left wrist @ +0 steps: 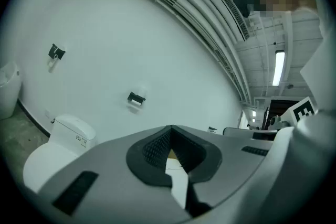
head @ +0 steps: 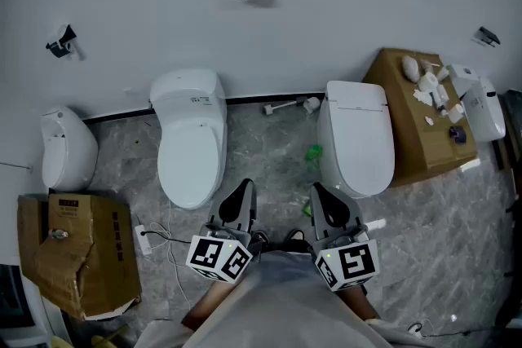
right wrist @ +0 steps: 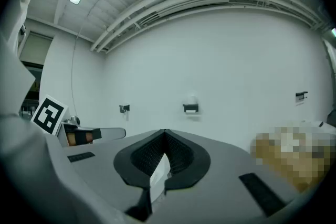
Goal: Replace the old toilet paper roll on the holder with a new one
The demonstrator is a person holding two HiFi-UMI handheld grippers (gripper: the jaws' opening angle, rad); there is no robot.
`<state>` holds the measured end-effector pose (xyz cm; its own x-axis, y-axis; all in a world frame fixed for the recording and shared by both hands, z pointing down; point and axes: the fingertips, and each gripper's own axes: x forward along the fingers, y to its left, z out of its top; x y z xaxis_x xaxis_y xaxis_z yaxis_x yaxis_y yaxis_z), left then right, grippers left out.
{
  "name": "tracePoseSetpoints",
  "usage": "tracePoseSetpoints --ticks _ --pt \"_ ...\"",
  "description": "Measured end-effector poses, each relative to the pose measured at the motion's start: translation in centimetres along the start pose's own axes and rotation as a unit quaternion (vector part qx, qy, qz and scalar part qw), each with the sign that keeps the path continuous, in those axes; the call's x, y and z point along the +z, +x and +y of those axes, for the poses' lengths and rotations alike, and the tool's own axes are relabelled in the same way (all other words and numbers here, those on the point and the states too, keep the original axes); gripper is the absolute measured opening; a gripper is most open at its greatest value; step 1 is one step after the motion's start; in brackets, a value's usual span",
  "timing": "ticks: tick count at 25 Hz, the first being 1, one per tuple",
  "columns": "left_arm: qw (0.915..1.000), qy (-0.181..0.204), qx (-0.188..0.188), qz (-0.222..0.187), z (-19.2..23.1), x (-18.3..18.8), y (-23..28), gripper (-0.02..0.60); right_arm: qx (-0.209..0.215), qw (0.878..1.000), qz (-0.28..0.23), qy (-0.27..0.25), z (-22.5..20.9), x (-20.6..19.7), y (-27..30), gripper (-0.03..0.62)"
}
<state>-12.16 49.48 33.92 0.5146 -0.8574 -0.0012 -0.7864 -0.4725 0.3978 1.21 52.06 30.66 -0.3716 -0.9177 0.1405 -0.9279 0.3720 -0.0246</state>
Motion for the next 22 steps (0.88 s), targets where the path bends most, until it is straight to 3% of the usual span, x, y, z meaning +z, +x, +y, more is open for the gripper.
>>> tracePoseSetpoints --ticks 4,11,18,22 --pt "1.0000 0.003 -0.002 -0.005 -2.4 -0.2 0.7 0.003 0.009 1.000 -0.001 -0.030 -0.9 0.6 -1.1 0.015" --pt "0.9999 0.001 -0.012 -0.004 -5.8 -0.5 2.8 0.003 0.030 0.999 -0.002 -0.030 -2.2 1.1 -2.0 0.015" --pt "0.9998 0.008 0.014 -0.009 -6.8 -1.1 3.8 0.003 0.057 0.998 -0.007 -0.019 -4.4 1.0 -1.8 0.015" --pt "0.9993 0.020 0.031 -0.004 -7.6 -1.8 4.8 0.003 0.053 0.998 -0.013 -0.016 -6.4 1.0 -1.9 0.015"
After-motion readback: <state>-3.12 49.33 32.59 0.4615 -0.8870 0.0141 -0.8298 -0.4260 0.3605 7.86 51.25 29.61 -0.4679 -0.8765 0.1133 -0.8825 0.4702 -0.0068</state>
